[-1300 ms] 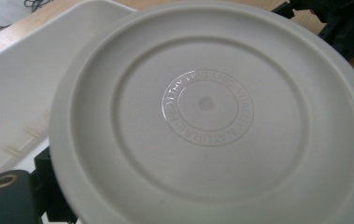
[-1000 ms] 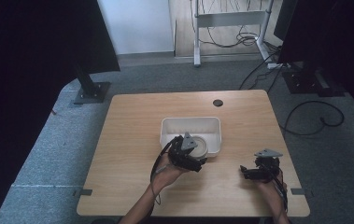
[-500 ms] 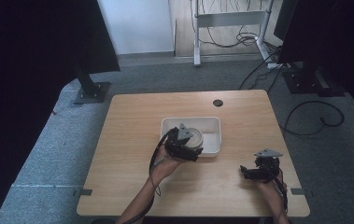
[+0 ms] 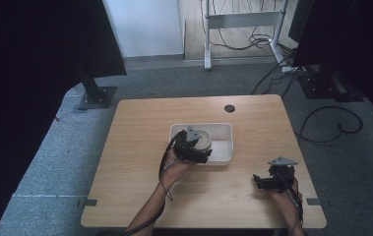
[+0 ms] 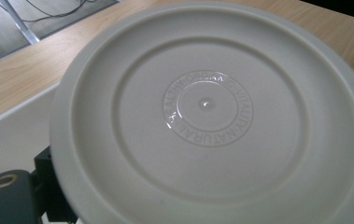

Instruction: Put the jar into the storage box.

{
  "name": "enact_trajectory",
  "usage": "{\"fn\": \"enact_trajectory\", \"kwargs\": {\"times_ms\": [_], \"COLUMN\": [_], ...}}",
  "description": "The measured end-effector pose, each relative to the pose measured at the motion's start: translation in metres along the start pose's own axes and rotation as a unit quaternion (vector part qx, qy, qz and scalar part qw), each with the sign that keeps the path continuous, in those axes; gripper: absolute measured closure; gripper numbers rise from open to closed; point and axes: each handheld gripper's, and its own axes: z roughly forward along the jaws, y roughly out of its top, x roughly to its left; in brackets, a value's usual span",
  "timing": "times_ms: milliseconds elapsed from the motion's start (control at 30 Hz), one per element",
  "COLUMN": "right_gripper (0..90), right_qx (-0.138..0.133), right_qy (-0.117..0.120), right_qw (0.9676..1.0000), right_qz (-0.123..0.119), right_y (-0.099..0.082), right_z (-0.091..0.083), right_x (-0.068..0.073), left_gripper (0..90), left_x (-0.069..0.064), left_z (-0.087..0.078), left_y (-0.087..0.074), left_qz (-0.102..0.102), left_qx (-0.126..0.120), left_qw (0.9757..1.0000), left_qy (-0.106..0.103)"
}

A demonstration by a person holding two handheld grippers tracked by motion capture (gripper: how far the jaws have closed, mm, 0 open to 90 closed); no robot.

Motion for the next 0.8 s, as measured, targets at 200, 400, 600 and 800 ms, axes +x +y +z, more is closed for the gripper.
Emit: {"fn": "enact_trajectory", "kwargs": {"times_ms": [200, 400, 600, 800], "right_gripper": [0.8, 0.8, 0.8, 0.8], "right_qx": [0.0, 0.0, 0.0, 0.0], "right_qy": [0.0, 0.0, 0.0, 0.0], "right_qw": [1.0, 1.0, 1.0, 1.0], "right_qz": [0.0, 0.0, 0.0, 0.0], "right_y": [0.0, 0.0, 0.0, 0.0], "right_z": [0.0, 0.0, 0.0, 0.0], "right_x": [0.0, 0.0, 0.0, 0.0], "left_gripper": [9.7, 9.7, 9.7, 9.7], "left_x": [0.002, 0.002, 0.003, 0.003], "left_z": [0.01, 0.023, 0.034, 0.042], "left_y": [-0.002, -0.007, -0.013, -0.018], "left_qz": [-0.01, -0.022, -0.034, -0.037], "left_qx": [0.003, 0.008, 0.015, 0.027], "left_qw": [0.9999, 0.9996, 0.9991, 0.9987], "left_qy": [0.008, 0.013, 0.018, 0.023]}}
